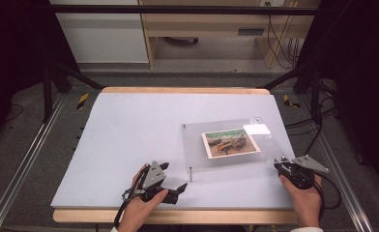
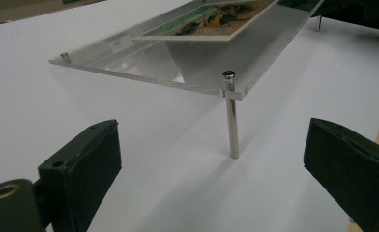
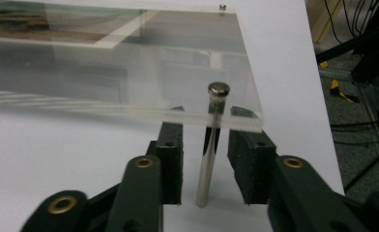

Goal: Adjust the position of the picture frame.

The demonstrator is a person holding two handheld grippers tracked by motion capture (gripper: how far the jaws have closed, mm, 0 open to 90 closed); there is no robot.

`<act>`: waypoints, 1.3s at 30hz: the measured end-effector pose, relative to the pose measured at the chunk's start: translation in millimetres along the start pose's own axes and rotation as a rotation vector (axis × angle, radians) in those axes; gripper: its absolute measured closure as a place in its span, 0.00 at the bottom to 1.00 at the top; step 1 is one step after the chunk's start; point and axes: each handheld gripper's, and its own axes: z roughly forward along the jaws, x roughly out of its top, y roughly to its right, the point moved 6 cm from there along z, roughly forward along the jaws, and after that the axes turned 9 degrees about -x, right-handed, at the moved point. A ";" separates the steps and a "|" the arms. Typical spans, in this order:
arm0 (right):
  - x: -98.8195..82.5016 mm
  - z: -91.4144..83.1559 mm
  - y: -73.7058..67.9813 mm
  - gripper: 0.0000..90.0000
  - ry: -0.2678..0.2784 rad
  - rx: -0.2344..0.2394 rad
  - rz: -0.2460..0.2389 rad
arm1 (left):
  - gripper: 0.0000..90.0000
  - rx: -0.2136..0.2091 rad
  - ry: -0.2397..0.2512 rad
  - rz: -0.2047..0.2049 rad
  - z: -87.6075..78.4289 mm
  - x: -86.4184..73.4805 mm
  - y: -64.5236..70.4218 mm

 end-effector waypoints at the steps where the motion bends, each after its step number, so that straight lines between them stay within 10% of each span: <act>1: 1.6 0.9 0.7 0.82 0.013 0.003 0.002 | 0.11 -0.010 -0.002 0.004 0.5 0.6 1.9; 12: 14.8 -5.4 1.2 0.94 0.074 0.075 0.083 | 0.26 0.005 0.022 -0.058 4.8 3.2 3.2; 18: 29.4 -14.9 0.0 0.93 0.107 0.117 0.174 | 0.55 -0.001 0.035 -0.070 17.8 7.8 -0.7; 26: 29.9 -16.5 -0.6 0.93 0.096 0.123 0.174 | 0.82 -0.057 0.118 -0.121 30.3 21.0 -0.7; 39: 26.3 -15.0 -1.4 0.93 0.089 0.129 0.151 | 0.94 -0.075 0.173 -0.238 28.6 25.1 -6.9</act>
